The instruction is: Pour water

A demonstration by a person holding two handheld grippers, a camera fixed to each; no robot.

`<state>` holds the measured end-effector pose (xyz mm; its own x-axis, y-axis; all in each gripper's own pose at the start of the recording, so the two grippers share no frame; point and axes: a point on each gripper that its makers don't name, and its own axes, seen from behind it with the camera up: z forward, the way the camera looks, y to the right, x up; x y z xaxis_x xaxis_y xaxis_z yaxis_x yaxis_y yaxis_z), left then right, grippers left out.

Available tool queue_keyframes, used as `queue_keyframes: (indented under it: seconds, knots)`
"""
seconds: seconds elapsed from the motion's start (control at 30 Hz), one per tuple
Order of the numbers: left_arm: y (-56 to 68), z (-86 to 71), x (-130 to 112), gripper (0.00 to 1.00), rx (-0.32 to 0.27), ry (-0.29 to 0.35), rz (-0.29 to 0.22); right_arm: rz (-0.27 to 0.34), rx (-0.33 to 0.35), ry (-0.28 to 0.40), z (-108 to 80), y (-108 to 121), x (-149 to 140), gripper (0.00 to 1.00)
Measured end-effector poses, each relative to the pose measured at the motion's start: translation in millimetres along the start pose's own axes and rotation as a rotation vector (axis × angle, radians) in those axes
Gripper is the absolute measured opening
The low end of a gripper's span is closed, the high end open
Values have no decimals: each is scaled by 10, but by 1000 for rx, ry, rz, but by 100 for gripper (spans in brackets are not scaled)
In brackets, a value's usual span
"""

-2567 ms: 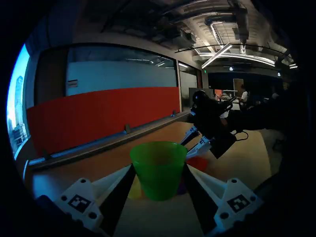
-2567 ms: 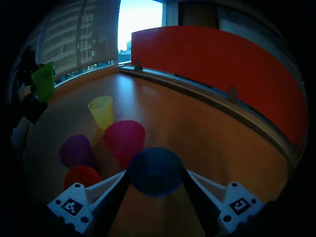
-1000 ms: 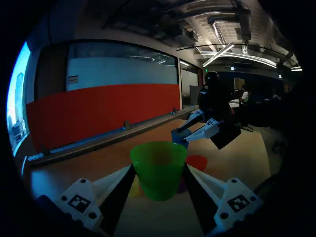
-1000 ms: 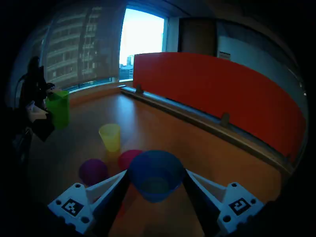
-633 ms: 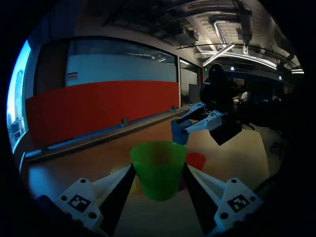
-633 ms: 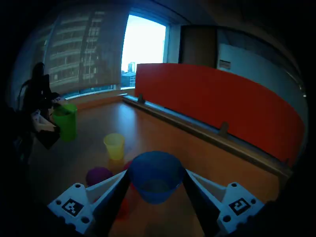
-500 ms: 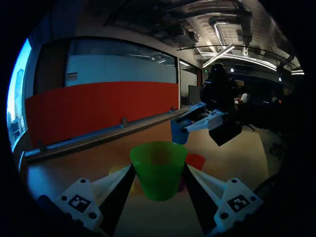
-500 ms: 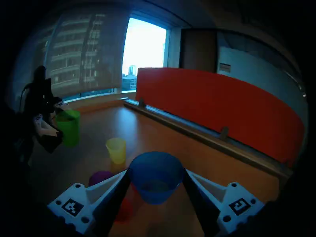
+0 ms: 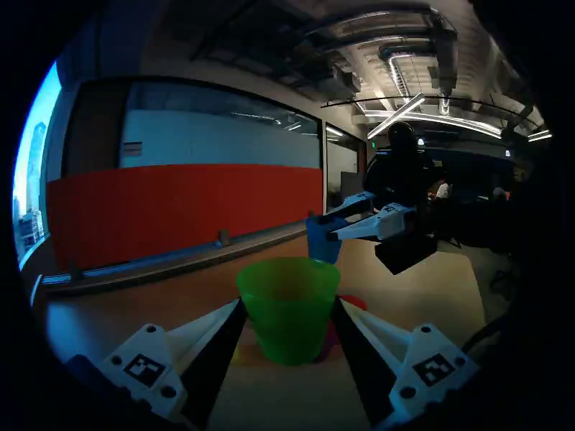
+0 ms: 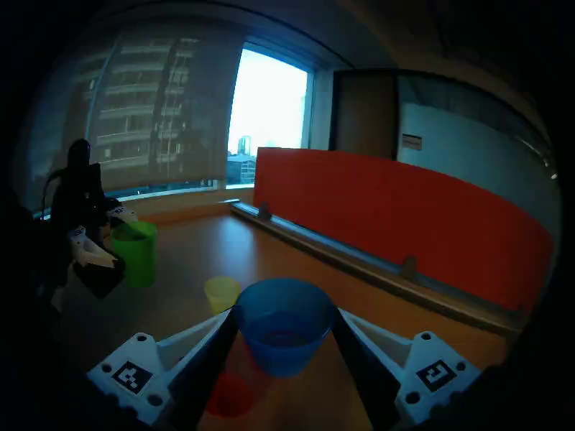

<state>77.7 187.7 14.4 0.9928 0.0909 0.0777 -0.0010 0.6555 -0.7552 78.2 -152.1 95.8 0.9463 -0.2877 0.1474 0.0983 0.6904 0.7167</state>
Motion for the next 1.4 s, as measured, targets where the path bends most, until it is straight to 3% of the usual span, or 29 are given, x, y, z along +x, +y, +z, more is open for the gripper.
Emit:
queue_keyframes:
  seconds: [0.4,1.4]
  knots:
    - [60,-33,76,82,1,37,14,-31,17,43,-19,-121,247,92]
    - [131,-47,23,82,-14,27,19,-32,79,163,48,-477,727,92]
